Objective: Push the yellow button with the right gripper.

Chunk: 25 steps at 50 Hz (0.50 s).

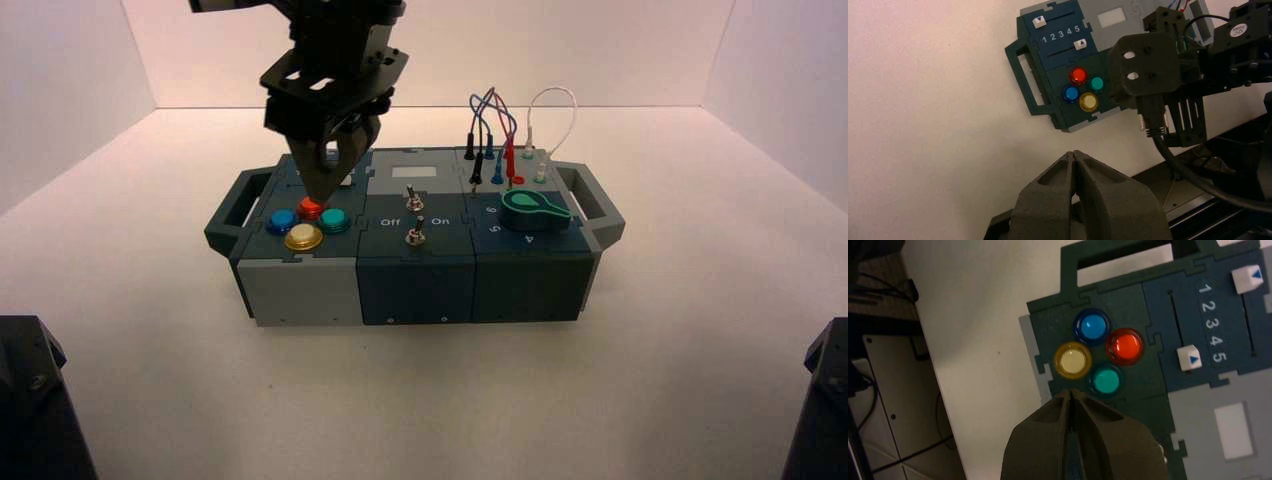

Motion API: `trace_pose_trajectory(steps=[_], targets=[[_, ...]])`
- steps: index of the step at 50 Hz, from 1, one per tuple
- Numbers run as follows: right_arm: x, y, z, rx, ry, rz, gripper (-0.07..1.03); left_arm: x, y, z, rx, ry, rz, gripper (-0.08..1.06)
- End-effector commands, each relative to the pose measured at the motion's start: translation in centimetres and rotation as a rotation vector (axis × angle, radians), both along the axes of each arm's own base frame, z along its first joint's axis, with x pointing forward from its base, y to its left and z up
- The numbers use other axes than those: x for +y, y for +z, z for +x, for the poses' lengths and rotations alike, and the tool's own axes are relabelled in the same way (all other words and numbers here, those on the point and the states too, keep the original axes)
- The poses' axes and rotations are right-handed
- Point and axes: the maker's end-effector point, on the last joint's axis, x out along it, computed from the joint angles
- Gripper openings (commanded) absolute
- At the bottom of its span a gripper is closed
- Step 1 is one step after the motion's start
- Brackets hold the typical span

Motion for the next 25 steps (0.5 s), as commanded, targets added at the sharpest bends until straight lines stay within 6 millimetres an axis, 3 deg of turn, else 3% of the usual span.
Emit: trace_pose_trajectory(steps=[1,25], targets=[[1.7,1.2,0.0,-0.024,0.012,0.049,-0.02,-0.1,0.9,0.4,-0.021,-0.007,-0.003,-0.03],[2.7,-0.9,0.6,-0.03,0.01,0.046,-0.02,-0.1,0.8,0.3,-0.022,-0.011,-0.001,-0.03]])
